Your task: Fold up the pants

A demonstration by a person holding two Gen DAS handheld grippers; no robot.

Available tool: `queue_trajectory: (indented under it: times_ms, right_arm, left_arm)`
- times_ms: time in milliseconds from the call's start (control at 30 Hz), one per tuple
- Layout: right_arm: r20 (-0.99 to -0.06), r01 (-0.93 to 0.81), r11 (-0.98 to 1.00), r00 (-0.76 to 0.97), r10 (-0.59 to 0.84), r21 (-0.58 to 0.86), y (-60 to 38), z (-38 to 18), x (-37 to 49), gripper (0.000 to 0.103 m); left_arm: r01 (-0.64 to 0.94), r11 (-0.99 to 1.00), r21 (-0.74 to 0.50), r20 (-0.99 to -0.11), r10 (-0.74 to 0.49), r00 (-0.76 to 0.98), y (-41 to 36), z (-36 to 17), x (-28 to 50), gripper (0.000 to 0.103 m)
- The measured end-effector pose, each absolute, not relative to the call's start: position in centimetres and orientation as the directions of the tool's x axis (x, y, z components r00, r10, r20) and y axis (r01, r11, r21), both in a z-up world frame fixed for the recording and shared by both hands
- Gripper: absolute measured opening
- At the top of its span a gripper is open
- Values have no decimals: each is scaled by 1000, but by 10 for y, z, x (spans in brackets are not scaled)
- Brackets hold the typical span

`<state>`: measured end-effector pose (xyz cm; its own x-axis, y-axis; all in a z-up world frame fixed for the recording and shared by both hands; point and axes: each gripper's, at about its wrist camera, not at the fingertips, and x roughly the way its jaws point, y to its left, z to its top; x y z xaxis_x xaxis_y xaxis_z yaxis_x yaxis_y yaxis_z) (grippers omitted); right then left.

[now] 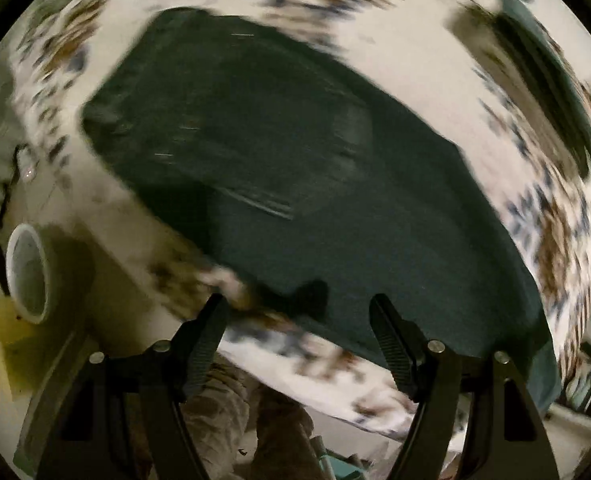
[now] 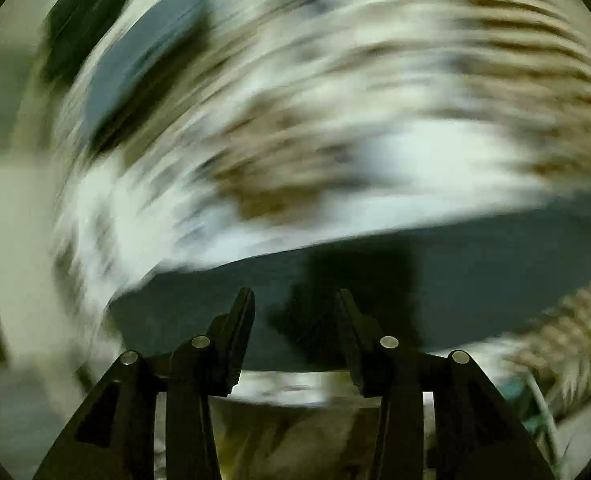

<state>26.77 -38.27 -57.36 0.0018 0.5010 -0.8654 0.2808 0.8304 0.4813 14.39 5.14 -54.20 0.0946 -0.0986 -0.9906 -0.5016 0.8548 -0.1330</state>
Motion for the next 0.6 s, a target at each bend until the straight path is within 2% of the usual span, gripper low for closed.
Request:
queue_trajectory:
  times_ms: [100,233,333,433,533,600]
  right_arm:
    - [-842,98,856,-157,516,507,-263,-614,319,44]
    - [-864,53,899,-258,433,435,-197,-647,343,44]
    - [-846,147,878,-236,479,456,-192,-640,328,44]
    - [-830,318,827,-169,531,464,-221,-630,286,44]
    - [-824,552,725,-114,555,411,-267,-638,220,44]
    - [-811,633,668,-105,575,392,-279,-648,186,44]
  left_arm:
    - [-579,802,-146,-989,-107,100,95,-549,137,71]
    - [-703,679,-210,-977,-164,133,153,-568,121,71]
    - [-795,538,-279,-956,-237,175,190,-586,106,71]
    - [-841,418,-343,-925,-309,223,210,-604,102,71]
    - [-849,376,-371,-904,-357,237,220,-620,106,71]
    - [-841,366,-399,-888,-384,255,218,-628,108,71]
